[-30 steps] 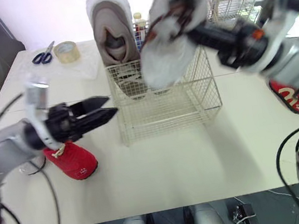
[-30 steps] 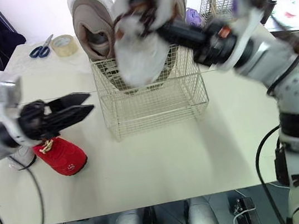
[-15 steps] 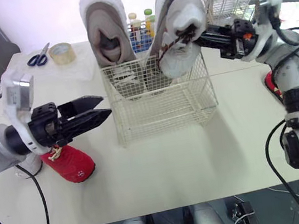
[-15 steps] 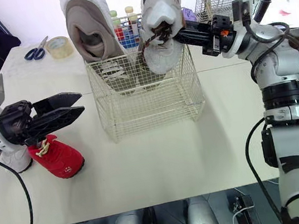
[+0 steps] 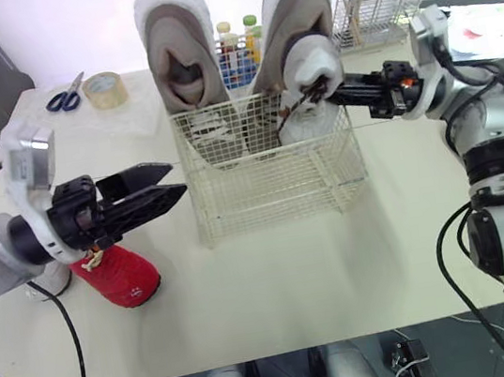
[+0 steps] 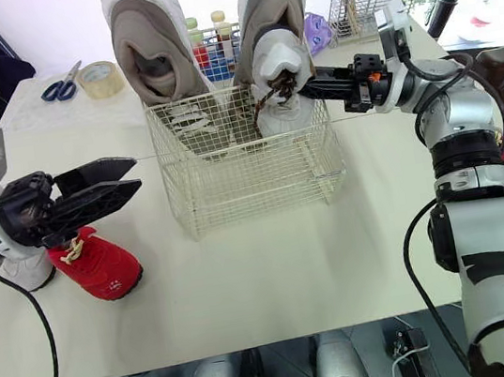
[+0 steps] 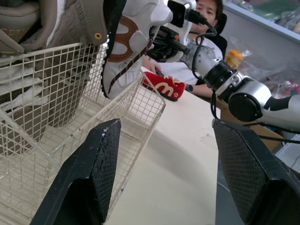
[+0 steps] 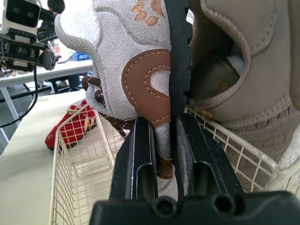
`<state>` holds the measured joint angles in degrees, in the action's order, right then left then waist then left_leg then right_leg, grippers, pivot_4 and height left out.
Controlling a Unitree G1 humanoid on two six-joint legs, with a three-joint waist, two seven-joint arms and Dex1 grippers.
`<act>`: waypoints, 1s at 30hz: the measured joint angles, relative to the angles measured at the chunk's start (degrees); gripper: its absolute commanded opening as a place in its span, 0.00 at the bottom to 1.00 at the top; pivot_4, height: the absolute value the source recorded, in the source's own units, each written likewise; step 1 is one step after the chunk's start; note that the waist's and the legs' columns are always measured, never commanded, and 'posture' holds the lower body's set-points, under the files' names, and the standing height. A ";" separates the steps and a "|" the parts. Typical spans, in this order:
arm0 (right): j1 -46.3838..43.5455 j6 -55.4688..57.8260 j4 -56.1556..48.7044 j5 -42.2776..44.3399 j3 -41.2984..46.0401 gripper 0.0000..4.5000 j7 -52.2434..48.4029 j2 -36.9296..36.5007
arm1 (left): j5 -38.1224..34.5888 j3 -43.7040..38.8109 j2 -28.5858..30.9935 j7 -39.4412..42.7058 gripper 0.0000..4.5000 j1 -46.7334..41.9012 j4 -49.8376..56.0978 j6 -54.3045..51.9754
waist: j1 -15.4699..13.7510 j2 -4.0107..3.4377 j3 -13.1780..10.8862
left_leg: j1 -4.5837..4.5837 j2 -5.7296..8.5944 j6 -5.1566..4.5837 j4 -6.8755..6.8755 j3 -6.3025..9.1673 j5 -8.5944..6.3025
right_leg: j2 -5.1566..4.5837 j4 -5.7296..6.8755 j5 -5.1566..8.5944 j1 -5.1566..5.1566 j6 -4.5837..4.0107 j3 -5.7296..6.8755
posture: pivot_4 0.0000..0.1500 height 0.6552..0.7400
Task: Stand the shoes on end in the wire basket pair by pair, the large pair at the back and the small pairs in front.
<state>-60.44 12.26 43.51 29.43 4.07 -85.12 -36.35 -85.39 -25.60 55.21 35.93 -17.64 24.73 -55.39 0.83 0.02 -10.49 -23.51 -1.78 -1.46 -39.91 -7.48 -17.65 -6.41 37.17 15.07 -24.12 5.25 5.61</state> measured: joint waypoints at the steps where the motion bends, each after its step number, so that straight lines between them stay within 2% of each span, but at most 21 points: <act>1: 0.35 0.19 0.20 0.01 0.41 0.03 0.31 0.53 | 0.18 0.14 -0.29 0.01 0.71 -0.03 -0.02 0.05 | 0.01 0.00 0.00 | 0.00 0.00 0.00 0.00 -0.01 0.00 | 0.00 0.00 0.00 0.00 0.00 0.00 | 1.00 1.00; 6: 2.65 -0.23 2.54 -1.48 1.24 0.03 1.53 1.81 | 1.52 1.74 -1.42 -0.02 0.71 -1.07 -1.35 0.28 | -0.14 0.00 0.00 | 0.01 0.02 0.00 -0.01 -0.02 0.00 | -0.01 0.02 0.00 0.01 0.00 0.00 | 1.00 1.00; 7: 2.66 -0.58 2.54 -1.79 1.33 0.25 1.51 1.80 | 1.65 1.98 -1.60 -0.04 0.73 -1.31 -1.54 0.34 | -0.07 0.02 0.01 | 0.01 0.01 0.01 -0.01 -0.02 0.00 | -0.01 0.01 0.00 0.01 0.00 0.00 | 1.00 1.00; 11: 3.12 -1.39 1.21 -2.16 1.95 0.67 1.33 1.76 | 2.49 2.29 -1.92 -0.04 0.73 -1.63 -2.18 0.68 | 0.00 0.03 0.02 | 0.16 0.00 0.01 -0.05 0.00 0.00 | 0.00 0.02 0.00 0.20 0.00 0.00 | 1.00 1.00; 21: 5.47 2.81 -5.55 -2.35 2.81 0.67 3.50 -1.54 | 4.22 4.09 -3.74 -0.02 0.73 -1.82 -2.23 0.71 | 0.01 0.02 0.01 | 0.15 0.01 0.01 -0.04 0.03 0.00 | 0.00 0.00 0.00 0.20 0.00 0.01 | 1.00 1.00; 30: 6.66 -0.35 -7.84 -6.28 2.41 0.67 4.86 -2.77 | 6.03 4.57 -4.76 0.12 0.73 -3.06 -2.58 0.78 | 0.03 0.01 0.01 | 0.15 -0.01 0.01 -0.03 0.01 0.00 | 0.01 0.01 0.00 0.17 0.00 0.01 | 1.00 1.00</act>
<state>-53.78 11.91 35.66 23.15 6.48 -80.27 -39.12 -79.36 -21.03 50.45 36.05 -20.70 22.15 -54.61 0.86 0.02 -10.48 -23.36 -1.79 -1.44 -39.94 -7.48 -17.65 -6.40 37.18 15.07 -23.96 5.26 5.62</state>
